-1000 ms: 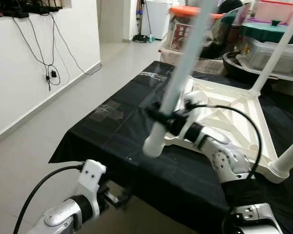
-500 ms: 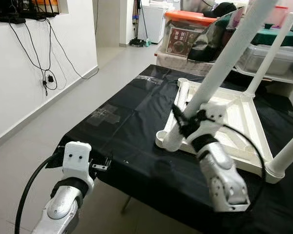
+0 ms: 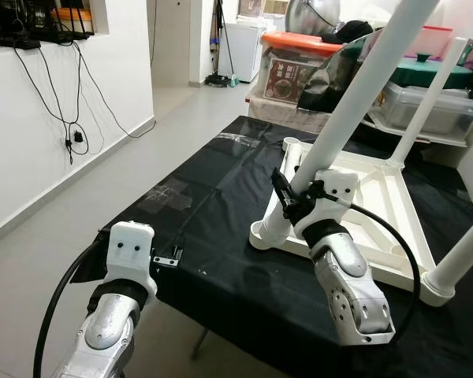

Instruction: Building children table

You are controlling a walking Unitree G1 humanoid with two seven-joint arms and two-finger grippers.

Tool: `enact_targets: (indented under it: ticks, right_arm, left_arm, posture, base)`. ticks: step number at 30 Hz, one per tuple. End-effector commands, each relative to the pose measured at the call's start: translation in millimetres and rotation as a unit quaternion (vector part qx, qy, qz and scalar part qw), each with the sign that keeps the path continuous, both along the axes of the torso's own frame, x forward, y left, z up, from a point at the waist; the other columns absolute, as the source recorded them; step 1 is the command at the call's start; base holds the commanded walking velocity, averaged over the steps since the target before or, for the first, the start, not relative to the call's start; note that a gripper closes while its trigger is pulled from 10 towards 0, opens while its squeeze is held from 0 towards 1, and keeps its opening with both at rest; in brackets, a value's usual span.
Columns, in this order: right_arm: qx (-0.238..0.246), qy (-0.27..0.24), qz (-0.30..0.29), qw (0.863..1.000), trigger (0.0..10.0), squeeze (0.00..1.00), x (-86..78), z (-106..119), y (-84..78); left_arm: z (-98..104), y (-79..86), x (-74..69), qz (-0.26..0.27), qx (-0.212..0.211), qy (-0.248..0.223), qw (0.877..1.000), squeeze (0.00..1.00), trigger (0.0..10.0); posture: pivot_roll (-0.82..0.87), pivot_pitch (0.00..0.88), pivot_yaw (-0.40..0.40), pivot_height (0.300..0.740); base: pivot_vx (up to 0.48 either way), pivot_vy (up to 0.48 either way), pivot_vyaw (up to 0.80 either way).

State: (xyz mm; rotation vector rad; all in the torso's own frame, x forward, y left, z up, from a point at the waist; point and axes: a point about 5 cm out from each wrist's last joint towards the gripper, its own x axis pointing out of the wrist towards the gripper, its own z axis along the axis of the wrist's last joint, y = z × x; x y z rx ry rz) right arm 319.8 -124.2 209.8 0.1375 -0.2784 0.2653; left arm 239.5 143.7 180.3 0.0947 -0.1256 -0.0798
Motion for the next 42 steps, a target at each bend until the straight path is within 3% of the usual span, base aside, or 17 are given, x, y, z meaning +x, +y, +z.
enact_targets:
  ticks: [1, 13, 28, 31, 32, 42]
  right_arm:
    - [-0.001, -0.011, -0.001, 1.0, 10.0, 0.0, 1.8, 4.2, 1.1]
    - [0.006, -0.018, -0.005, 1.0, 10.0, 0.0, 5.3, 7.4, -1.9]
    - [0.01, -0.026, 0.012, 1.0, 10.0, 0.0, 13.1, 15.2, -1.6]
    - [0.019, -0.012, 0.064, 0.998, 10.0, 0.0, 21.3, 18.6, 1.0]
    - [0.039, 0.011, 0.12, 0.992, 10.0, 0.0, 30.6, 20.8, 2.0]
    - [0.017, 0.038, 0.205, 0.978, 10.0, 0.0, 46.5, 21.8, 5.9]
  left_arm:
    - [-0.6, -2.6, 1.1, -0.003, 0.001, -0.002, 1.0, 0.0, 10.0]
    - [-3.3, -0.6, 2.8, 0.003, 0.006, -0.004, 1.0, 0.0, 10.0]
    - [-14.7, 3.1, 1.8, 0.017, 0.002, 0.017, 1.0, 0.0, 10.0]
    - [-15.4, 1.8, 1.0, 0.009, -0.003, 0.021, 1.0, 0.0, 10.0]
    - [-16.8, -2.4, -0.8, -0.01, -0.01, 0.024, 1.0, 0.0, 10.0]
    - [-17.9, -20.8, -11.6, -0.079, -0.036, 0.037, 0.996, 0.0, 10.0]
  posture:
    - [0.22, 0.0, -0.1, 0.74]
    - [0.22, 0.0, -0.102, 0.74]
    - [0.22, 0.0, -0.109, 0.74]
    - [0.22, 0.0, -0.109, 0.74]
    - [0.22, 0.0, -0.108, 0.74]
    - [0.22, 0.0, -0.106, 0.74]
  base:
    - [0.292, 0.0, 0.0]
    - [0.296, 0.0, 0.0]
    - [0.0, 0.0, 0.0]
    - [0.0, 0.0, 0.0]
    - [0.0, 0.0, 0.0]
    - [0.0, 0.0, 0.0]
